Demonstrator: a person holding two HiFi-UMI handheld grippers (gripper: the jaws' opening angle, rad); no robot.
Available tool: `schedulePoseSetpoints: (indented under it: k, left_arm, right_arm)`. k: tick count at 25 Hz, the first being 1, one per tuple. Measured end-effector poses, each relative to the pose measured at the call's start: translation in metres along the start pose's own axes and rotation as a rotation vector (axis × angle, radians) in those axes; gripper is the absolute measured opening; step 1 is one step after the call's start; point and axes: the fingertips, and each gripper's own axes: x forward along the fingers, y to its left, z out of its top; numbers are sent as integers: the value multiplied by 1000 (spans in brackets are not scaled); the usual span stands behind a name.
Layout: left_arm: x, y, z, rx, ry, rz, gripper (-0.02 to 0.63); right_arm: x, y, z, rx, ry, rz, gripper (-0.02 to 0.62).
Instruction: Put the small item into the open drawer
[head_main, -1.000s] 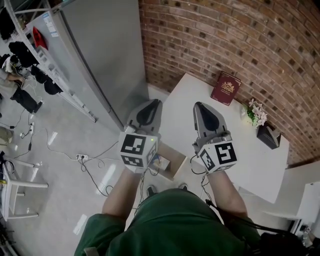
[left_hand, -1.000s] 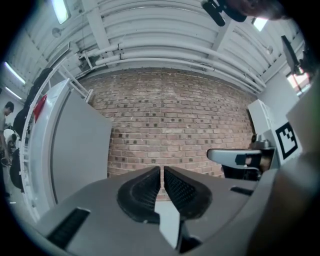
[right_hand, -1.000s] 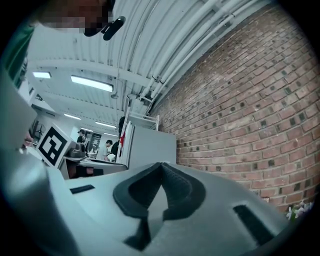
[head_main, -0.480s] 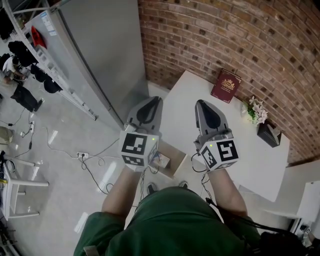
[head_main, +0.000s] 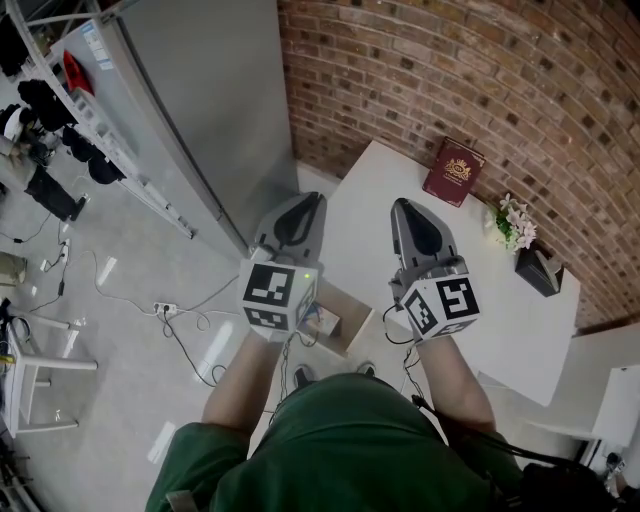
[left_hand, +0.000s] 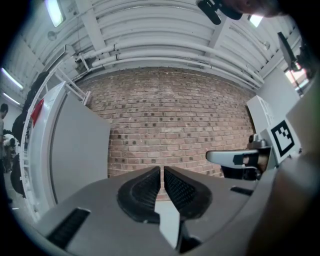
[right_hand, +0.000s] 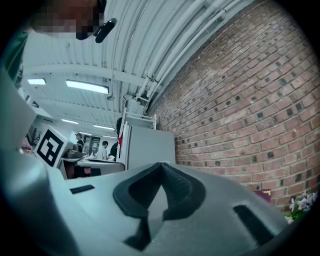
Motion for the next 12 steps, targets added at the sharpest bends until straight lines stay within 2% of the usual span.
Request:
schedulePoseSetpoints:
  k: [12]
  left_arm:
    - [2,-5,1,3,-2,9,15]
  right_arm:
    - [0,-4,1,-8,-1,9,2]
